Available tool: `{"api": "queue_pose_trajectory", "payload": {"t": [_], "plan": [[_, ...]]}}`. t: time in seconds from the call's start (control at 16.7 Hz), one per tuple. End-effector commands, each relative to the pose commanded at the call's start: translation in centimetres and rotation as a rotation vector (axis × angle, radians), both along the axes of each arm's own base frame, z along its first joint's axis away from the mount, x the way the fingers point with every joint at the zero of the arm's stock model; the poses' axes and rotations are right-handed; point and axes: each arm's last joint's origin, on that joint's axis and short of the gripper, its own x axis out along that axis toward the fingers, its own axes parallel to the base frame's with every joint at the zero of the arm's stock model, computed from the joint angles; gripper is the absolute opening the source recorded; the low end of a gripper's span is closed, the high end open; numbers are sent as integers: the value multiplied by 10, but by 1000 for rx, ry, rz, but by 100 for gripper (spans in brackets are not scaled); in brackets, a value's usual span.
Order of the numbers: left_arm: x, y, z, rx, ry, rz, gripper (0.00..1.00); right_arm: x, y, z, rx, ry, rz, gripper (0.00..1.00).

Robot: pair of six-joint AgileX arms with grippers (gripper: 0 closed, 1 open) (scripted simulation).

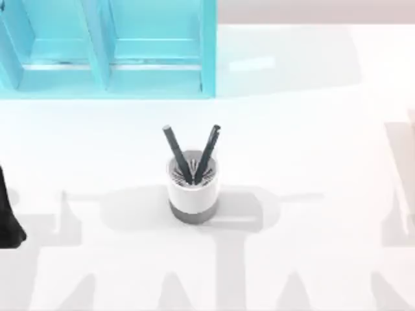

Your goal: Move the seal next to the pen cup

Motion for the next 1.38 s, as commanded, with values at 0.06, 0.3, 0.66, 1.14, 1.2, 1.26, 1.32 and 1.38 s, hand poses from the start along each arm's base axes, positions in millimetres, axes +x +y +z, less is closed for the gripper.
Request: {"api": "queue_pose_trajectory", "payload": {"t": [0.06,0.3,0.66,1.14,1.2,1.26,1.32,1.38], "plan": [[0,0,0,0,0,0,100,0,0,0,0,0,0,100],[0,1,11,12,54,5,100,0,0,0,0,0,0,100],[23,8,77,62,378,41,100,0,0,0,0,0,0,100],[142,43,116,73,1112,42,100,0,0,0,0,0,0,100],[157,49,115,68,1186,36,100,0,0,0,0,0,0,100],[171,55,114,62,1252,30,100,0,0,0,0,0,0,100],[184,61,112,56,1312,24,100,0,0,0,0,0,0,100],[196,67,109,50,1366,18,100,0,0,0,0,0,0,100]]}}
